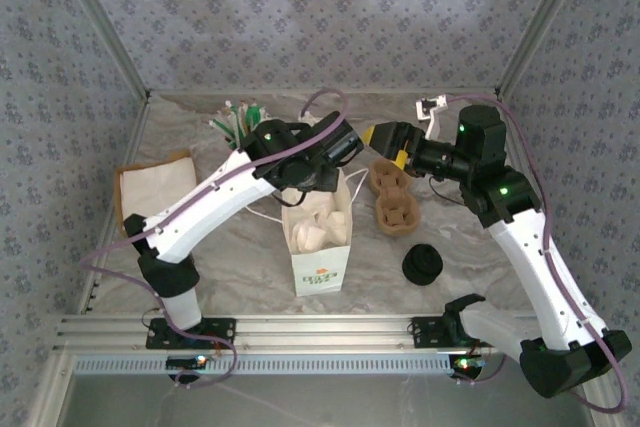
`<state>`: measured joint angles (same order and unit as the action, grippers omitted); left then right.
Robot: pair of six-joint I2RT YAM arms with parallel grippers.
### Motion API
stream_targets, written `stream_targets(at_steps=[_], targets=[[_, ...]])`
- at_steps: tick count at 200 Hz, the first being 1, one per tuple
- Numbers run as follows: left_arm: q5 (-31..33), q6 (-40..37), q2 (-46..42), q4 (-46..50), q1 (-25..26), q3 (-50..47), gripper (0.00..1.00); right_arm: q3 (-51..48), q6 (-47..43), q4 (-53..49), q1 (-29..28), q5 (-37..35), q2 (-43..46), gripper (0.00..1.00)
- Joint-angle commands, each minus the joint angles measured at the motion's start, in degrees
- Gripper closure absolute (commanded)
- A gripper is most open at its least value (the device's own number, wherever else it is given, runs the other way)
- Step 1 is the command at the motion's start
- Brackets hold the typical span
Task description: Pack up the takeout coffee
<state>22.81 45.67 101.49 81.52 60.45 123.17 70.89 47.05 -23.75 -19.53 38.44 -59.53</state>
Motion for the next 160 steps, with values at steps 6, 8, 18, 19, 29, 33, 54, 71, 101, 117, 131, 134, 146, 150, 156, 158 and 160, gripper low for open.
stream_targets(at_steps=[6, 8, 18, 19, 29, 33, 54, 71, 101, 117, 131, 134, 146, 150, 156, 158, 160], targets=[[2.5, -1.4, 0.8, 2.2, -1.5, -2.2, 0.7, -0.8, -1.2, 1.1, 0.0, 1.4, 0.0, 0.02], [2.6, -1.4, 0.9, 2.1, -1.5, -2.4, 0.7, -0.8, -1.2, 1.1, 0.0, 1.4, 0.0, 0.02], [3.1, -1.6, 0.9, 1.4, -2.0, -3.5, 0.7, -0.8, -1.2, 1.0, 0.0, 1.3, 0.0, 0.02], [3.2, -1.7, 0.9, 1.3, -2.0, -3.6, 0.7, -0.8, -1.3, 0.9, -0.1, 1.3, 0.0, 0.02], [3.3, -1.8, 1.0, 0.6, -2.4, -4.7, 0.7, -0.9, -1.3, 0.9, -0.1, 1.3, 0.1, 0.02], [3.0, -1.9, 1.1, 0.3, -2.5, -5.1, 0.7, -1.0, -1.3, 0.9, -0.1, 1.4, 0.1, 0.02], [0.6, -1.8, 1.7, -1.7, -2.5, -7.8, 0.72, -1.2, -1.3, 0.9, 0.0, 1.3, 0.1, 0.02], [-0.9, -0.9, 1.6, -3.7, -2.5, -11.0, 0.74, -1.4, -1.3, 1.1, 0.0, 1.2, 0.1, 0.02], [-1.7, 0.0, 0.3, -6.8, -2.9, -17.7, 0.76, -1.7, -1.2, 1.2, -0.1, 1.3, 0.1, 0.02], [-2.2, 0.1, -0.2, -7.7, -3.0, -18.8, 0.75, -1.9, -1.2, 1.3, -0.1, 1.4, 0.2, 0.02], [-3.4, 0.1, -0.4, -8.4, -3.0, -19.0, 0.75, -2.0, -1.3, 1.3, -0.1, 1.4, 0.3, 0.02], [-3.8, 0.0, -0.5, -8.7, -3.0, -19.0, 0.75, -2.1, -1.3, 1.3, -0.1, 1.4, 0.3, 0.02], [-5.2, -0.2, -0.7, -9.1, -3.0, -18.1, 0.75, -2.1, -1.3, 1.2, -0.2, 1.4, 0.5, 0.02], [-5.7, -0.4, -0.8, -9.3, -3.0, -17.7, 0.75, -2.1, -1.3, 1.2, -0.2, 1.4, 0.5, 0.02], [-6.2, -0.6, -1.2, -9.5, -3.0, -16.8, 0.75, -2.1, -1.3, 1.2, -0.1, 1.4, 0.5, 0.02], [-6.3, -0.7, -1.3, -9.5, -2.9, -16.7, 0.75, -2.1, -1.4, 1.2, -0.1, 1.4, 0.5, 0.01], [-6.4, -0.8, -1.4, -9.5, -2.9, -16.2, 0.75, -2.1, -1.4, 1.2, -0.2, 1.4, 0.6, 0.01]])
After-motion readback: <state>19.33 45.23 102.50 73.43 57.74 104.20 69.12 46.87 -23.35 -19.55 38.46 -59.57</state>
